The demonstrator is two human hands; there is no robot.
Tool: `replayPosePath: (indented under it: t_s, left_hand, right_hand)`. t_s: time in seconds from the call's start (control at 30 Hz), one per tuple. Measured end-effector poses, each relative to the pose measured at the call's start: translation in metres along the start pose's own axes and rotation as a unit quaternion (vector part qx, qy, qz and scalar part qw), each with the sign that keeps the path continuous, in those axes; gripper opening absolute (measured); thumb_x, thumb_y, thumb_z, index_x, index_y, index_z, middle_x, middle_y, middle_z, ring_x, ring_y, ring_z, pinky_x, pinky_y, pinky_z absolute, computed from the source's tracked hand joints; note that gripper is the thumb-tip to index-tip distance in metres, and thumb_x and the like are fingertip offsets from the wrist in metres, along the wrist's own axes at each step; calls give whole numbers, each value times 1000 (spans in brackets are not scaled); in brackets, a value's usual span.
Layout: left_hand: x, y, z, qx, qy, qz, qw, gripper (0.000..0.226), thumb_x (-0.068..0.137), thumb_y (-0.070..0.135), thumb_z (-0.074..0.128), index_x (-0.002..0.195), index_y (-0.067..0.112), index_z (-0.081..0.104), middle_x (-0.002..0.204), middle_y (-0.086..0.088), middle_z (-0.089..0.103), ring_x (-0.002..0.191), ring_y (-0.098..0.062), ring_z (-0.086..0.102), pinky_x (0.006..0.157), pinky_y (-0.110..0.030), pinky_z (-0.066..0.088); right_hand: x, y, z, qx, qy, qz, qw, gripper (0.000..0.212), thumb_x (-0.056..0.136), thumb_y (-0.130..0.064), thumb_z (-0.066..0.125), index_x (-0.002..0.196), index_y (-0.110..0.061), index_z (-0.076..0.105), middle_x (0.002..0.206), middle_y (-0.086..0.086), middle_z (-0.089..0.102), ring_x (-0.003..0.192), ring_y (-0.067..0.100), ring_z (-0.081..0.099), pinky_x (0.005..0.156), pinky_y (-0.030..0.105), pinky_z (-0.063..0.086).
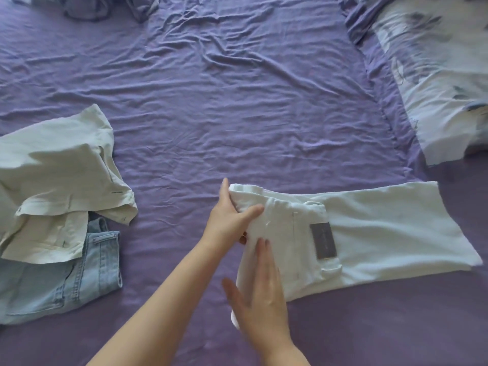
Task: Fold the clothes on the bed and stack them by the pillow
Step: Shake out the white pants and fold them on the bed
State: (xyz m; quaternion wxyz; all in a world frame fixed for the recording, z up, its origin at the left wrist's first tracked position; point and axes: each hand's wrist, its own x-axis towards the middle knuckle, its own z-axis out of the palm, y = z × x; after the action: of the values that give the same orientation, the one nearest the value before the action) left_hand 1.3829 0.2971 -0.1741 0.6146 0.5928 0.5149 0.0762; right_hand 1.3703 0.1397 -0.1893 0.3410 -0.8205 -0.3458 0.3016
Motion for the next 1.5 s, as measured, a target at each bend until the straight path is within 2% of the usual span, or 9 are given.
replayPosePath:
  t_s: [0.13, 0.23, 0.37, 0.47, 0.6, 0.77, 1.0, 1.17, 1.5]
  left_hand:
    - [-20, 53, 18, -20, -98, 6, 995, 86, 85, 30, 66, 149, 36, 8, 94, 1, 67, 59, -17, 70, 47, -28, 54]
    - [-26, 90, 20, 186, -171, 108, 961, 72, 89, 27, 58, 147, 39, 17, 88, 0, 69, 75, -16, 69, 70, -36, 57]
    - [-12, 129, 32, 571, -214, 420, 672, 85, 77, 18, 60, 144, 48, 17, 149, 7, 26, 143, -20, 11, 116, -40, 17]
    - [5, 154, 70, 635, -283, 421, 583, 68, 79, 16, 63, 137, 41, 37, 153, 15, 23, 145, -13, -4, 117, -42, 4]
    - [26, 183, 131, 567, -325, 358, 666, 24, 76, 23, 72, 98, 23, 63, 97, 7, 60, 103, -16, 54, 84, -28, 44]
    - [44, 196, 204, 518, -348, 340, 704, 26, 70, 28, 78, 91, 27, 62, 81, 13, 56, 78, -10, 53, 63, -23, 41]
    - [67, 183, 310, 464, -257, 368, 764, 52, 82, 25, 70, 129, 20, 51, 125, -6, 57, 114, -25, 51, 89, -29, 37]
    - [71, 140, 358, 497, -146, 355, 778, 56, 89, 22, 57, 142, 23, 36, 143, -1, 43, 131, -24, 38, 107, -37, 30]
    - [32, -13, 300, 576, -25, 186, 796, 64, 92, 53, 41, 148, 39, 13, 160, -2, -2, 145, -26, -18, 114, -52, -7]
  right_hand:
    - [5, -6, -32, 70, 69, 57, 994, 76, 93, -13, 46, 136, -42, -10, 148, -25, 1, 139, -2, 15, 102, -1, 10]
    - [7, 7, -76, 119, 43, 72, 989, 83, 86, 3, 42, 132, -55, 4, 143, -30, 26, 125, -2, 41, 88, -4, 28]
    - [14, 28, -139, 139, 19, 42, 989, 81, 85, -2, 50, 128, -60, 15, 131, -41, 40, 121, -3, 45, 87, -2, 32]
    - [18, 43, -178, 164, -15, 15, 986, 73, 86, -9, 56, 131, -56, 23, 141, -31, 35, 130, -14, 31, 95, 1, 30]
    - [17, 74, -213, 194, 31, 72, 978, 69, 85, -13, 64, 137, -45, 32, 115, -28, 60, 109, -7, 55, 90, 12, 43]
    - [4, 113, -240, 142, 26, 118, 982, 96, 77, -20, 70, 130, -59, 0, 134, -33, 31, 114, -9, 43, 79, -2, 34]
    - [29, 196, -309, 136, 121, 168, 969, 76, 81, -6, 68, 138, -40, 30, 137, -21, 43, 119, -4, 48, 92, 8, 38]
    - [73, 269, -337, 102, 53, 188, 975, 73, 84, -8, 63, 145, -24, 27, 139, -8, 43, 120, 4, 42, 92, 15, 33]
    - [98, 328, -309, -126, 20, 245, 961, 74, 85, -30, 57, 148, -22, 18, 149, 8, 27, 131, 30, 27, 108, 34, 22]
